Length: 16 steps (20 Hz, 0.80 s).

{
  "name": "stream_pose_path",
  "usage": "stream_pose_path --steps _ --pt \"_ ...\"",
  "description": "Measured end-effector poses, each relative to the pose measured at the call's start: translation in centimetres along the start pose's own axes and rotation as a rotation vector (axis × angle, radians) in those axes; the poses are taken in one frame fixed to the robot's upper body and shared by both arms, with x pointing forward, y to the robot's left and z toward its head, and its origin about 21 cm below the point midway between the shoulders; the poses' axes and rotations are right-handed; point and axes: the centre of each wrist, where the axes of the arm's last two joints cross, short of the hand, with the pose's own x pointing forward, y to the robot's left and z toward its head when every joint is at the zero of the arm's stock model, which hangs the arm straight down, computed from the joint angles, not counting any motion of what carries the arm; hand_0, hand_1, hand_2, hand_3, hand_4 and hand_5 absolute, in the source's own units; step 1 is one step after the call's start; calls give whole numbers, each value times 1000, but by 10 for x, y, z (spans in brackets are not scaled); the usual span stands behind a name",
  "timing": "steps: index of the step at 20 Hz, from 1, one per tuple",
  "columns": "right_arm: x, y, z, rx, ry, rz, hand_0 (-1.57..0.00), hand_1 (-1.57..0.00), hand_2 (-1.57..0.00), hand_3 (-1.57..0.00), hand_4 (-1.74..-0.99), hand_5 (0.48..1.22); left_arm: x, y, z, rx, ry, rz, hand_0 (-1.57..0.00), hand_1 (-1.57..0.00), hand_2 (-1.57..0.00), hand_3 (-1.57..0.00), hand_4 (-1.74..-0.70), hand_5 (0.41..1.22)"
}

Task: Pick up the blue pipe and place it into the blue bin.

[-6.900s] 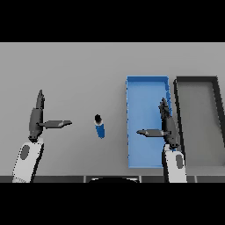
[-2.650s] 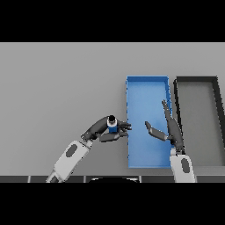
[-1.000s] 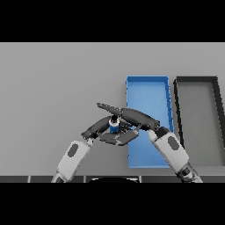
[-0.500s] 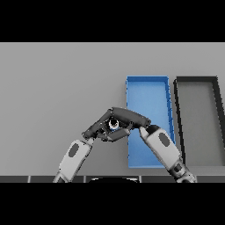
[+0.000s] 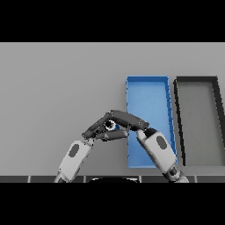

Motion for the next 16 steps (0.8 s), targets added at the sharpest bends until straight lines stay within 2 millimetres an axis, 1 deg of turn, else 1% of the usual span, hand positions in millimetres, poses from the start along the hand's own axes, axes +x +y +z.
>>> stream_pose_path --steps 1,2,3,4,5,6,8,10,11,12,13,15,16 --pt "0 1 2 -7 -7 -8 -1550 -1550 -1550 -1541 -1495 1191 1 -1 0 2 3 0 -1571 -1571 -1566 -1264 -1734 1221" --pt "1 0 2 -20 -6 -13 -1554 -1554 -1555 -1547 -1496 1197 3 2 0 9 1 -13 -1446 -1368 -1336 -1051 -1629 1221" --pt "2 -1 6 -24 -15 -7 -1557 -1558 -1558 -1552 -1496 1202 3 1 3 1 -6 -26 -1175 -1094 -1069 -841 -1512 1221" --pt "2 1 4 -32 2 8 -1560 -1560 -1560 -1556 -1497 1206 2 3 1 -9 21 -47 -940 -875 -855 -672 -1406 1221" --pt "3 1 1 -35 10 7 -1562 -1563 -1563 -1559 -1497 1209 3 4 3 -23 36 -66 -752 -700 -684 -538 -1319 1221" --pt "2 0 2 -38 11 7 -1564 -1564 -1564 -1561 -1498 1211 2 5 2 -43 47 -74 -601 -560 -547 -430 -1250 1221" --pt "5 2 1 -50 41 13 -1567 -1567 -1567 -1565 -1498 1215 -1 7 1 -77 48 -81 -384 -358 -350 -275 -1134 1063" --pt "5 1 0 -54 40 10 -1568 -1568 -1568 -1567 -1499 1217 -4 8 3 -76 94 -74 -246 -229 -223 -175 -1059 912" --pt "6 1 2 -56 -14 7 -1569 -1569 -1569 -1568 -1499 1218 -1 11 4 -70 125 -75 -196 -183 -178 -140 -1031 848" --pt "5 3 2 -56 -15 10 -1569 -1569 -1569 -1568 -1499 1218 -2 9 6 -72 144 -71 -157 -146 -143 -112 -1011 785" --pt "6 3 -2 -61 12 15 -1570 -1570 -1570 -1569 -1499 1219 -2 8 4 -63 153 -73 -125 -117 -114 -89 -991 729" --pt "5 -1 0 -72 -11 30 -1570 -1570 -1570 -1570 -1499 1220 -3 12 8 -50 161 -74 -80 -74 -73 -57 -975 642" --pt "4 -1 0 -76 -10 19 -1570 -1570 -1570 -1570 -1499 1220 -5 9 10 -40 180 -55 -64 -59 -58 -45 -974 607"
